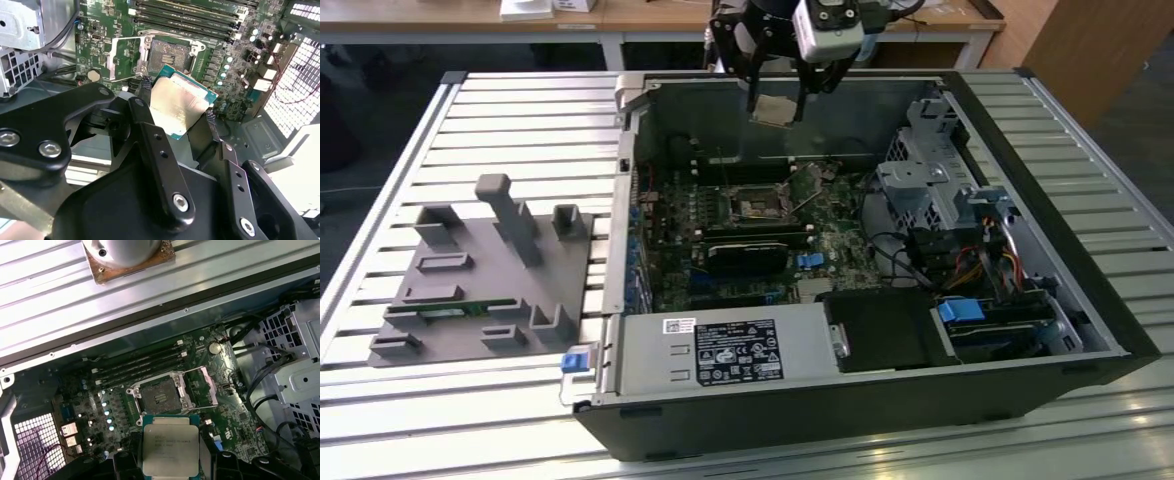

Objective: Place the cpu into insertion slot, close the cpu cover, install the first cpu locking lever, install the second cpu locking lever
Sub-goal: 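Place the cpu into insertion slot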

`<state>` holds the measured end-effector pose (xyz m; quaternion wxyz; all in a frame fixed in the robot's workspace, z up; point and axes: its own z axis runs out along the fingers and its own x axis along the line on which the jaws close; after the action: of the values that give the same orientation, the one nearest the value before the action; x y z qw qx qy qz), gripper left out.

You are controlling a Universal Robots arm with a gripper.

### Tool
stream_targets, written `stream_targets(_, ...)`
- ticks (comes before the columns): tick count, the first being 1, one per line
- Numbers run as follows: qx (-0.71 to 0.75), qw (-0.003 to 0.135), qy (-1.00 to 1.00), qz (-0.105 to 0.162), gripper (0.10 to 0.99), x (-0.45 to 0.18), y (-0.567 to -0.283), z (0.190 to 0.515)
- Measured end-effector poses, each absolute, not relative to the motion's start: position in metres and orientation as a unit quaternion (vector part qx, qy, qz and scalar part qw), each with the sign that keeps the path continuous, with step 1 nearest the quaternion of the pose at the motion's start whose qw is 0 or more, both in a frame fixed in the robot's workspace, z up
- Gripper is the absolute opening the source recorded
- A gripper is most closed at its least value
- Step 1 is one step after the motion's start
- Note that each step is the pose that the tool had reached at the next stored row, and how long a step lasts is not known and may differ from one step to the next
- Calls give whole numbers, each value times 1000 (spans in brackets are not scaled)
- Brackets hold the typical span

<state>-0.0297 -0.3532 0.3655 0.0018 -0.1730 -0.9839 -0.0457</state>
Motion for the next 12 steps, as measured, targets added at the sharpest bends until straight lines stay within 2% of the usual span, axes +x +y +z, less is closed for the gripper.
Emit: stream_targets(12,-197,1,-979,-46,541,-30,-353,365)
